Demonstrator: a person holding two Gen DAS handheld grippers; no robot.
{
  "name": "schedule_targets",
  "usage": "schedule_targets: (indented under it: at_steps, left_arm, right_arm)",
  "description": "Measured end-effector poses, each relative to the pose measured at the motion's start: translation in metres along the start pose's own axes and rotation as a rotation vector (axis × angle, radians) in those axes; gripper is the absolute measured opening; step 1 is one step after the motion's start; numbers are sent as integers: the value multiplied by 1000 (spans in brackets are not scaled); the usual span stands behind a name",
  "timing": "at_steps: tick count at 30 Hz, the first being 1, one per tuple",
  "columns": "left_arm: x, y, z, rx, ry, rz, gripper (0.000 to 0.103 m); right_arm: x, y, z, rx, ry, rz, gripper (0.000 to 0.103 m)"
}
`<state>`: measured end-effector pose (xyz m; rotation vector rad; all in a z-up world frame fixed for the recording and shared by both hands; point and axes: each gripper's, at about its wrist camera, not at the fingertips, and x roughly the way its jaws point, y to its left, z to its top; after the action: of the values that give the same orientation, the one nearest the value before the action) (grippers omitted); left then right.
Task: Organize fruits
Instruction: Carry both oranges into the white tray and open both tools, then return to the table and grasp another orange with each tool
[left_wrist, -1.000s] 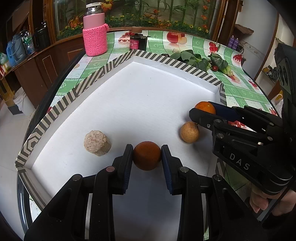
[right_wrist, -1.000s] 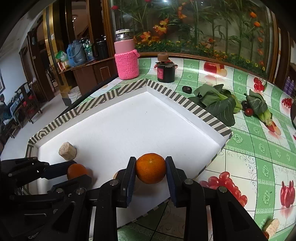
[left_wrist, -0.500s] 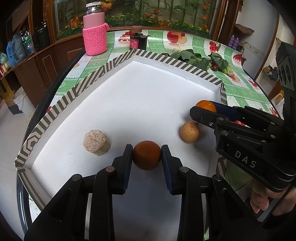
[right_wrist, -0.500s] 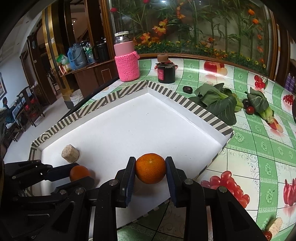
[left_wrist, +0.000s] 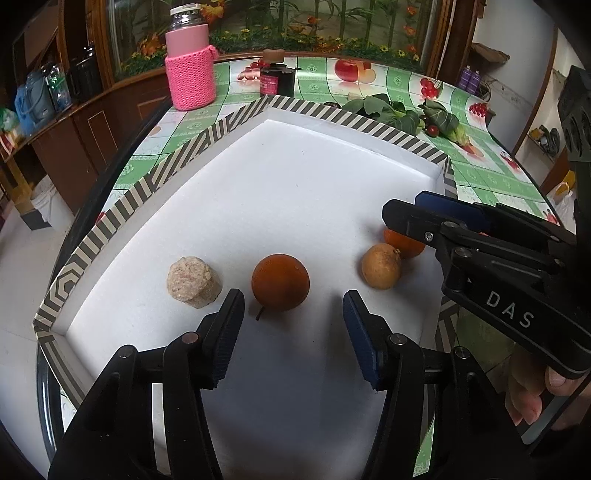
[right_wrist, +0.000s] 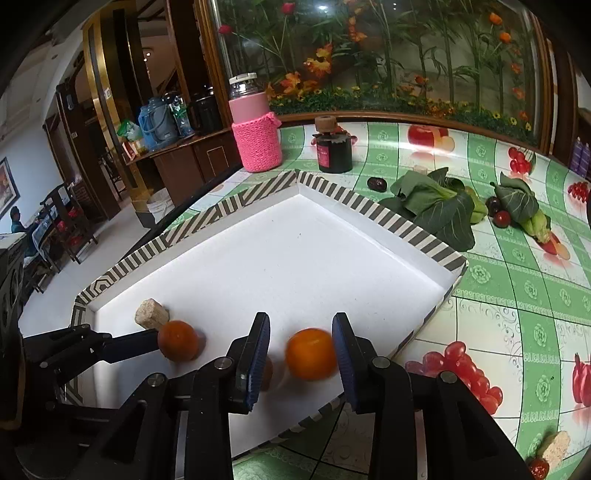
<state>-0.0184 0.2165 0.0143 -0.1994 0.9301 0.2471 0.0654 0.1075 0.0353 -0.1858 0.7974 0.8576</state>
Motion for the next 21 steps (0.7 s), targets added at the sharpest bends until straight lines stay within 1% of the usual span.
schedule_targets:
  at_steps: [6,9,11,13,18,19,20,21]
  left_arm:
    - [0,2,0,-14,1,-1,56]
    - [0,3,0,-23,4,-4,56]
    - [0,3,1,-24,4,-6,58]
    - [0,2,1,-25,2,-9,63]
    - [-1,2,1,-30,6,-10,64]
    - [-1,3,1,-33,9,-6,67]
    - [-1,4,1,-37,14,-2,75]
    - [-1,5,1,-43,12,-3,78]
  right_arm:
    - [1,1,0,-6,0,8,35]
    - [0,0,0,2,-3,11,39]
    - [-2,-3,0,16,-10,22,44]
    - [-3,-5,0,30,-15,26,46]
    - [-6,-7,1,51,-25,41,48]
    - [-7,-8,2,55,-27,43,48]
    - [-9,-10,3,68,-33,53,48]
    - [-12,-12,4,82,-39,65,48]
